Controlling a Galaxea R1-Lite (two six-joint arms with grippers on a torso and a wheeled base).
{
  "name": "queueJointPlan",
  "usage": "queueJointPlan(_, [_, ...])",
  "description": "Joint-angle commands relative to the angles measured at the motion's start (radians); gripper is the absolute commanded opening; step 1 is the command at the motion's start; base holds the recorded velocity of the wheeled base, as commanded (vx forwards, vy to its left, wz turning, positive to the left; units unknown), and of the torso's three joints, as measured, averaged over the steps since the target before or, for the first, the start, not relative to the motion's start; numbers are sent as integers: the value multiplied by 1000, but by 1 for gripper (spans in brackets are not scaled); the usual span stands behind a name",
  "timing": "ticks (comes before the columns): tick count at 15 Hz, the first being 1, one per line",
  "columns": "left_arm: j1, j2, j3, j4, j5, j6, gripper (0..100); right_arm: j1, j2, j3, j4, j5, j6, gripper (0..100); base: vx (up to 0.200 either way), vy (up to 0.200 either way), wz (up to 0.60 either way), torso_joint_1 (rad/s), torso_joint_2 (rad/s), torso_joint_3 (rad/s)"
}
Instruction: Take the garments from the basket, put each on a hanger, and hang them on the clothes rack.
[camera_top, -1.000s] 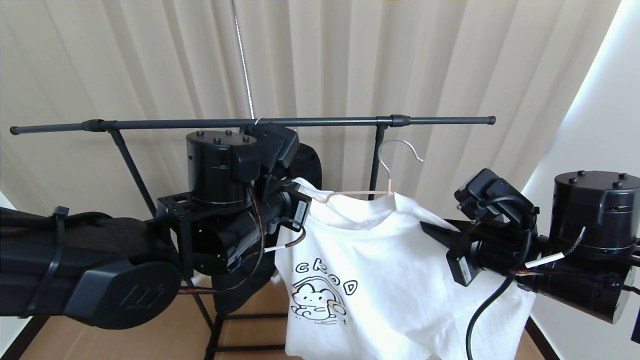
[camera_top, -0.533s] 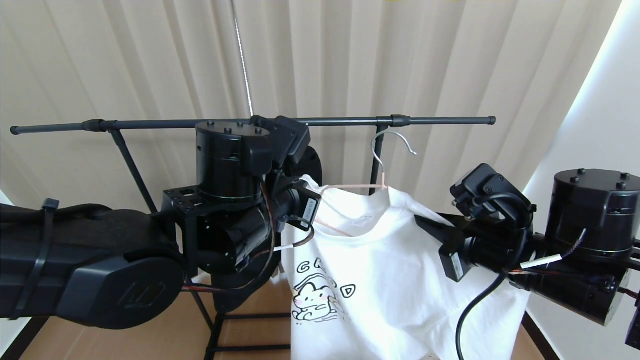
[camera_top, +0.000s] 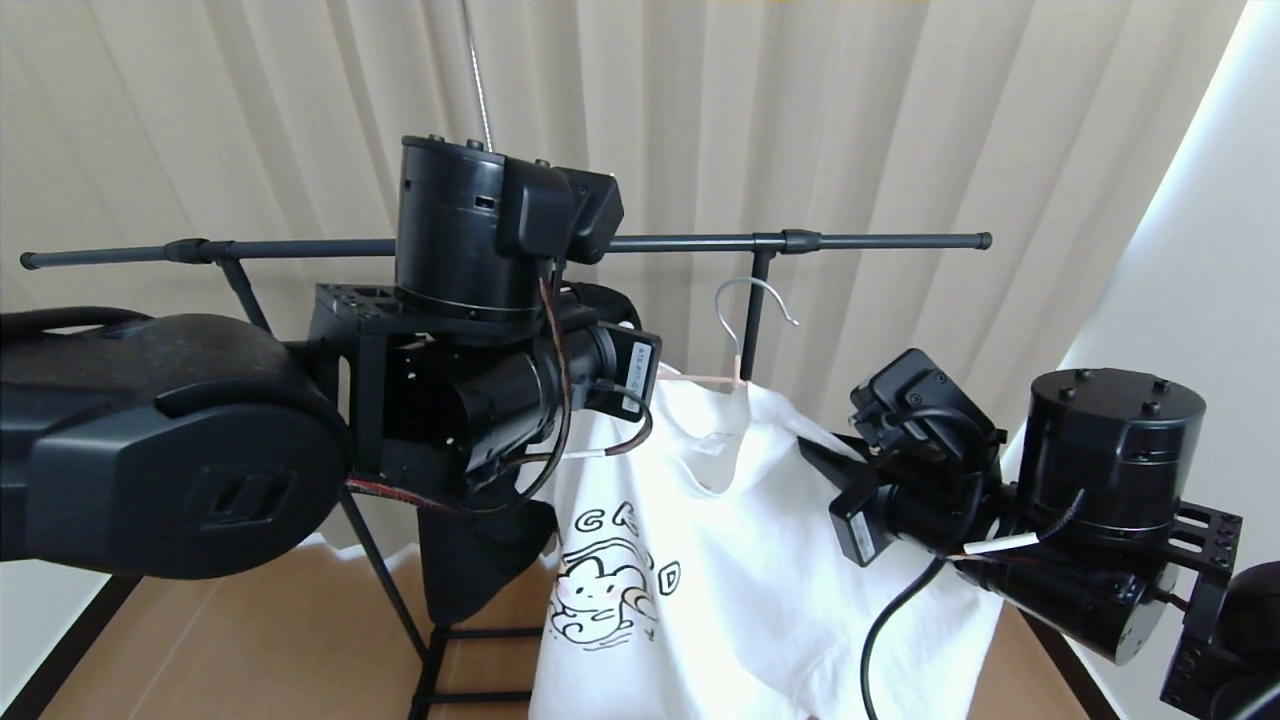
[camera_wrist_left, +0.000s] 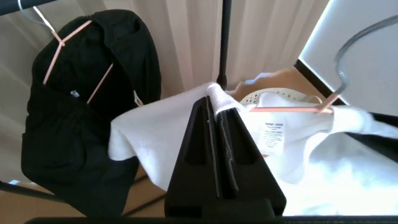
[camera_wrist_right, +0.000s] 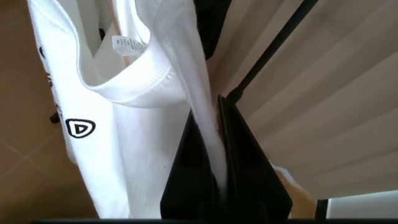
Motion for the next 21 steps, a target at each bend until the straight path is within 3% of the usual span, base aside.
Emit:
queueJointPlan(1, [-14, -3, -38, 6, 0, -4, 0, 16, 65, 3, -50, -8, 10, 0, 0, 0, 0, 0, 0, 0])
queueJointPlan(8, [-26, -4, -61, 8, 0, -7, 0, 60, 186, 8, -141, -45, 21, 0, 0, 0, 0, 0, 0, 0])
queueJointPlan(10, [-40, -1, -55, 8, 0, -30, 0, 63, 211, 13, -260, -44, 84, 0, 0, 0, 0, 0, 0, 0])
queueJointPlan(14, [-40, 8, -53, 8, 0, -41, 0, 57, 142, 29, -283, 2, 96, 0, 0, 0, 0, 0, 0, 0])
queueJointPlan(21, [-65, 22, -55, 8, 0, -41, 0, 45, 97, 3, -287, 84, 246, 0, 0, 0, 0, 0, 0, 0])
